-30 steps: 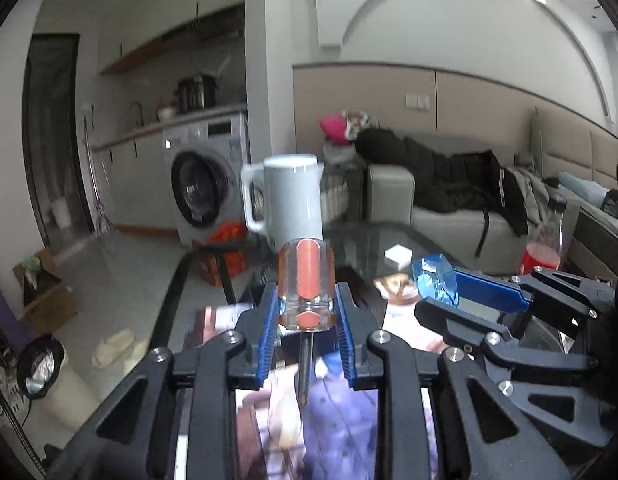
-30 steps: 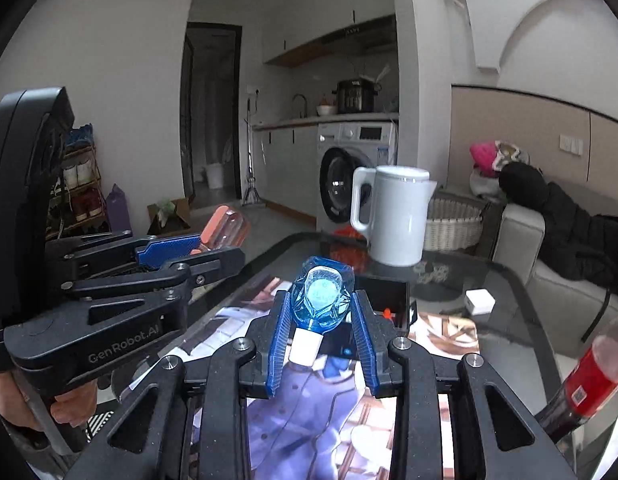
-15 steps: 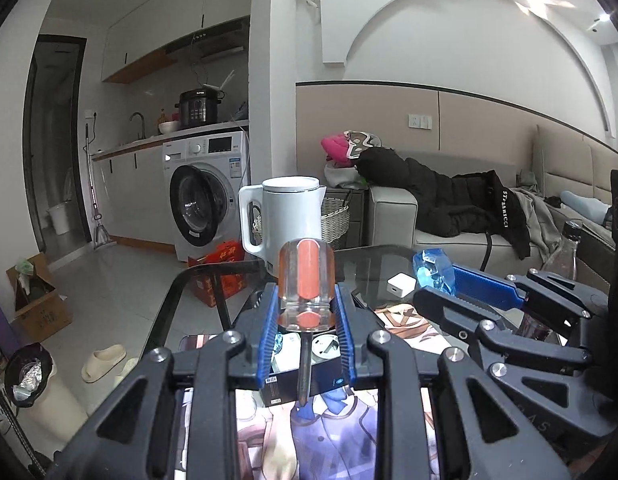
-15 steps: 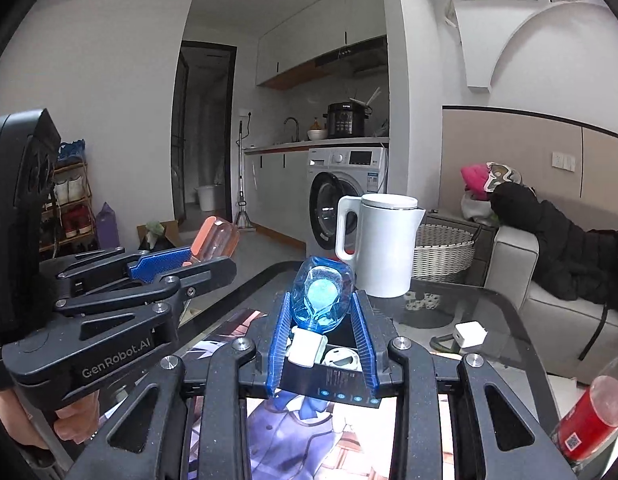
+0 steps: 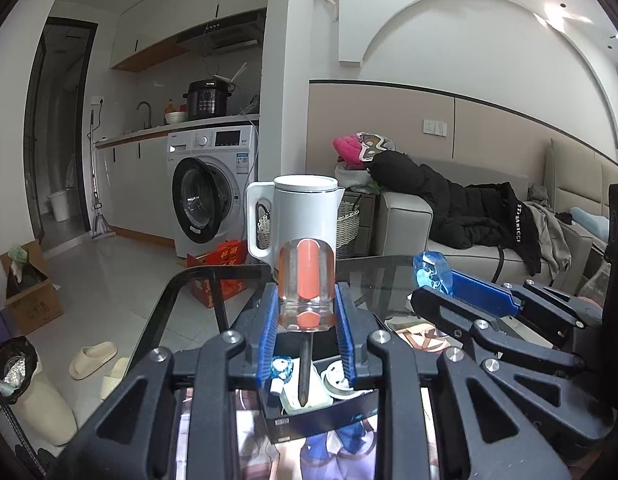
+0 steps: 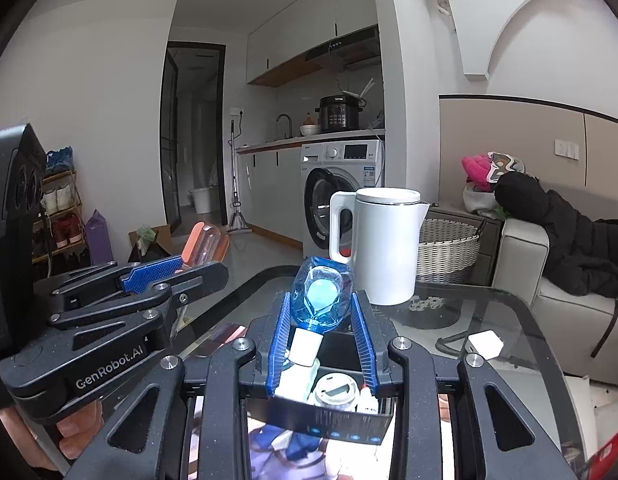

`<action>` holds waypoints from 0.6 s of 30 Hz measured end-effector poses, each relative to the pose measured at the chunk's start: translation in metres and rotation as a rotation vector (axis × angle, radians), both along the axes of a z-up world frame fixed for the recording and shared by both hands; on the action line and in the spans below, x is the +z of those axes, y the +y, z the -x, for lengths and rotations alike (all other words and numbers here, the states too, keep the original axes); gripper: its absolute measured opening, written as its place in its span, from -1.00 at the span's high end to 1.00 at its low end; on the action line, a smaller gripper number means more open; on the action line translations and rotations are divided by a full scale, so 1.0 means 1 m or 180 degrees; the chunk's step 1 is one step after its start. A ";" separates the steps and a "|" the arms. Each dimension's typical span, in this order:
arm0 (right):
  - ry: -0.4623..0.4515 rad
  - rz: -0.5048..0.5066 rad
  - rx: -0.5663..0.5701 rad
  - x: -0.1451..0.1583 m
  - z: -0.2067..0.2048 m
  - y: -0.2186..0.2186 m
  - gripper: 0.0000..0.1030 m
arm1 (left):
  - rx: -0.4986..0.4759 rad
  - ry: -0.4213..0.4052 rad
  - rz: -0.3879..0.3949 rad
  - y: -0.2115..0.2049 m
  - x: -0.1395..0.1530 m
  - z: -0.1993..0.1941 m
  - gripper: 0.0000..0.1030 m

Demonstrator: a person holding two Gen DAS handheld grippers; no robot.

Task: Organize rigid objects
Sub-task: 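Lower the screwdriver and blue faceted bottle into the black box and open both grippers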

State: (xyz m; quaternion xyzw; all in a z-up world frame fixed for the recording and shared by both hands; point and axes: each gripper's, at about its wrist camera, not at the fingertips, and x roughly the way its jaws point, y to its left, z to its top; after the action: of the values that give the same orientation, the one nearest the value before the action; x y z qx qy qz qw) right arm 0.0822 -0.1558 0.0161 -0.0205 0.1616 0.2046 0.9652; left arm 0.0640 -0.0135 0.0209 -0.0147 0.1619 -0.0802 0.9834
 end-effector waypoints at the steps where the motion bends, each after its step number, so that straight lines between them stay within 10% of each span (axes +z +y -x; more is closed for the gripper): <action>1: -0.0002 -0.0007 -0.0010 -0.001 -0.005 0.001 0.40 | 0.0002 -0.0006 0.0014 0.000 -0.001 -0.005 0.51; 18: 0.0199 -0.0140 -0.0063 -0.025 -0.072 -0.003 0.40 | -0.0064 0.0107 0.0136 0.001 -0.019 -0.047 0.51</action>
State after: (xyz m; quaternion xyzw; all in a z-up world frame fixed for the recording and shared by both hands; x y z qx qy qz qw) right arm 0.1539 -0.1584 -0.0085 0.0087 0.1873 0.1991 0.9619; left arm 0.1107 -0.0120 0.0022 -0.0354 0.1769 -0.0933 0.9792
